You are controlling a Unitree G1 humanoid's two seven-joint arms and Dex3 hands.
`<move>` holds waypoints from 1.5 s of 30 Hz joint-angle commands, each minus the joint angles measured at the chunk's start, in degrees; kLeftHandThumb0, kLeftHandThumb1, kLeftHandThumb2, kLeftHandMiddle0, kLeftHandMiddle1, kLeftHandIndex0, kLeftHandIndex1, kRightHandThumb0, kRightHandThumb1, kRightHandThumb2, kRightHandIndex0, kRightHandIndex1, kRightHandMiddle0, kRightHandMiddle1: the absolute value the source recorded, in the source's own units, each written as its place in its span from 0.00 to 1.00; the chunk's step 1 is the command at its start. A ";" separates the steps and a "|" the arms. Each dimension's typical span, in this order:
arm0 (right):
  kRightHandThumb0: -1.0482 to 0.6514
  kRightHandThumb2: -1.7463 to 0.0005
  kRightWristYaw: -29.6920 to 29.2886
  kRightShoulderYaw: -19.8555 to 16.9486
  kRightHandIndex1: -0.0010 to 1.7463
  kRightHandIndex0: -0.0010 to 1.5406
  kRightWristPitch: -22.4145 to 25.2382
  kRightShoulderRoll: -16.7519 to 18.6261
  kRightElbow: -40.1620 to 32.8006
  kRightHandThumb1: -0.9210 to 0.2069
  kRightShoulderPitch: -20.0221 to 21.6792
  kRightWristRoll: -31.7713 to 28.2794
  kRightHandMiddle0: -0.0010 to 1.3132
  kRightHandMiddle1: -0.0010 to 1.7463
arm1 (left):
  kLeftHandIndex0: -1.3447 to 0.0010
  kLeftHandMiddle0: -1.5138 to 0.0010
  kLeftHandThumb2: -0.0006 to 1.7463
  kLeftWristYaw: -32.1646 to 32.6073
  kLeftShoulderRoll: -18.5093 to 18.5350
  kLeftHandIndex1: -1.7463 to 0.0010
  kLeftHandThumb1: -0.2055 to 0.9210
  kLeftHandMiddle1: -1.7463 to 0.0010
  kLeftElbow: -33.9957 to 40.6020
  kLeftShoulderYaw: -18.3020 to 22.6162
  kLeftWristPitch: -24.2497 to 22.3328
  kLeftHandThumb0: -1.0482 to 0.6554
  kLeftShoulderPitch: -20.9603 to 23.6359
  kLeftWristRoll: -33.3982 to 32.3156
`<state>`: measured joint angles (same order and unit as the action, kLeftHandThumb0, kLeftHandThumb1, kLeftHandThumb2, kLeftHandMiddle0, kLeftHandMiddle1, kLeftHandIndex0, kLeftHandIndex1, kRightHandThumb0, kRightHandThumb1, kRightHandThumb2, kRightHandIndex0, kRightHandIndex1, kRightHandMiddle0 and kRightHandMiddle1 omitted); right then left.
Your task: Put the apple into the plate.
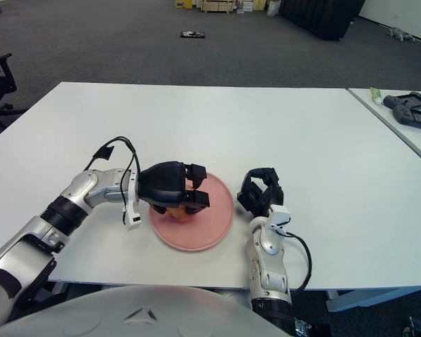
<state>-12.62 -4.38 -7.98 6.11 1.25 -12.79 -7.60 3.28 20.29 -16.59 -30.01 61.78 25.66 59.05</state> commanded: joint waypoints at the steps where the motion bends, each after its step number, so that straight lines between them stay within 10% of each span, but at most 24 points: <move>1: 0.38 0.42 -0.01 -0.17 1.00 0.62 1.19 2.23 1.31 0.31 -0.60 -0.60 0.32 1.00 | 0.56 0.19 0.73 1.77 1.17 0.00 0.49 0.00 -1.43 -1.91 -1.06 0.34 0.52 2.38; 14: 0.38 0.43 -0.34 -0.40 1.00 0.62 1.24 2.63 1.18 0.31 -0.69 -1.02 0.32 1.00 | 0.56 0.18 0.73 5.54 1.61 0.00 0.49 0.00 -1.29 -4.26 -3.35 0.34 -0.05 0.58; 36: 0.38 0.42 -0.32 -0.13 1.00 0.62 1.06 2.38 1.44 0.32 -0.71 -0.57 0.32 1.00 | 0.75 0.71 0.49 4.47 0.76 0.00 0.79 0.00 -7.44 -4.65 4.85 0.39 3.00 -8.96; 45: 0.38 0.42 -0.64 -0.32 1.00 0.63 0.89 2.39 2.08 0.32 -0.41 -0.41 0.32 1.00 | 0.85 0.98 0.32 11.67 0.50 0.00 0.97 0.25 -6.30 -1.48 4.06 0.41 2.50 -5.07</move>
<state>-12.72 -4.42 -8.36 6.11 1.47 -12.77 -7.79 12.39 20.47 -23.56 -33.57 66.85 27.47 53.20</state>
